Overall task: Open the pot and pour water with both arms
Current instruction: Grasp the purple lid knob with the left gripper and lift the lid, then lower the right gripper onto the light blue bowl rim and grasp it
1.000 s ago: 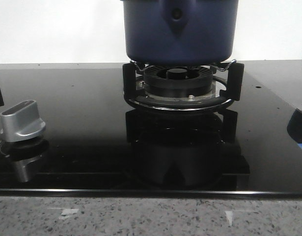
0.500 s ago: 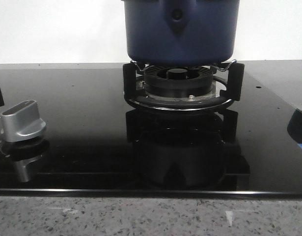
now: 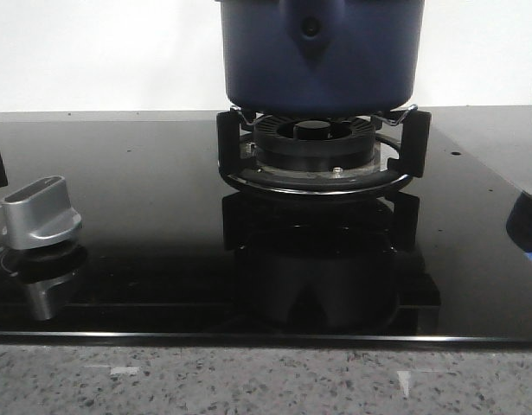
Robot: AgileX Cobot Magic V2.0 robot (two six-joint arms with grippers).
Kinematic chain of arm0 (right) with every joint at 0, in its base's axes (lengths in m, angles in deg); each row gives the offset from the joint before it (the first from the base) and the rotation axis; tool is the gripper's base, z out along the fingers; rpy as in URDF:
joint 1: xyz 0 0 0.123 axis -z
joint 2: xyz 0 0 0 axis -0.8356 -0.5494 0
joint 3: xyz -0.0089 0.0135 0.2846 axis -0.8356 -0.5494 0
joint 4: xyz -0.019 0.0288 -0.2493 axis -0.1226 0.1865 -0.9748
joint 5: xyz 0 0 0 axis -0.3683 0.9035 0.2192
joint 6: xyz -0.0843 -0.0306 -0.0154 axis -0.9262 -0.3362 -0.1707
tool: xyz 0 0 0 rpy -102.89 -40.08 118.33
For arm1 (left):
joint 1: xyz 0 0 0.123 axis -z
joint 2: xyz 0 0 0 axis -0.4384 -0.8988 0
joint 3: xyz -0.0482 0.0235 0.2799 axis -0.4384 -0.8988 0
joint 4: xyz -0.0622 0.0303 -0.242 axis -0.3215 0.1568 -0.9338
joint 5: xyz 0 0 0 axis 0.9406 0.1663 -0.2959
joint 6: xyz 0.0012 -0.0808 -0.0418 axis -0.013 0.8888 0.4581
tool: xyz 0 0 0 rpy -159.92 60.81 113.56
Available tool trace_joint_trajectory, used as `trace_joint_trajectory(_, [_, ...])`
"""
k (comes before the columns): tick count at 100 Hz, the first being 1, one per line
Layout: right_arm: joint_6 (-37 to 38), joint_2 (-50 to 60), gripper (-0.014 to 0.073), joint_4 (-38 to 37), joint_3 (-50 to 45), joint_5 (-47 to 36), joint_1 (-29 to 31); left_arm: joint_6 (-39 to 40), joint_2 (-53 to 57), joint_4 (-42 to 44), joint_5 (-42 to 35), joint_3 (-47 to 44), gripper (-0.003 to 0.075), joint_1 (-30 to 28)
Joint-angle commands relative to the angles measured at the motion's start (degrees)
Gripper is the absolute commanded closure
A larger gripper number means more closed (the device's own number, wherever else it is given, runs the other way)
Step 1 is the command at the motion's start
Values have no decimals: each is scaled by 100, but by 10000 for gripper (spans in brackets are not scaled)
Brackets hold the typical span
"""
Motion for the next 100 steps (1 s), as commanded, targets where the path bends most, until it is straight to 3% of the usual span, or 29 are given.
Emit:
trace_joint_trajectory(1, [-39,-128,230,-25,183,-421,6,-36,224,-292,210,145,547,68])
trace_joint_trajectory(70, [-39,-128,230,-25,183,-412,6,528,577,-292,151,655,550,-7])
trace_joint_trajectory(83, [-39,-128,230,-40,183,-396,6,850,788,-186,142,655,549,-233])
trace_joint_trajectory(100, [-39,-128,230,-40,183,-333,6,1534,1158,552,283,655,544,-731])
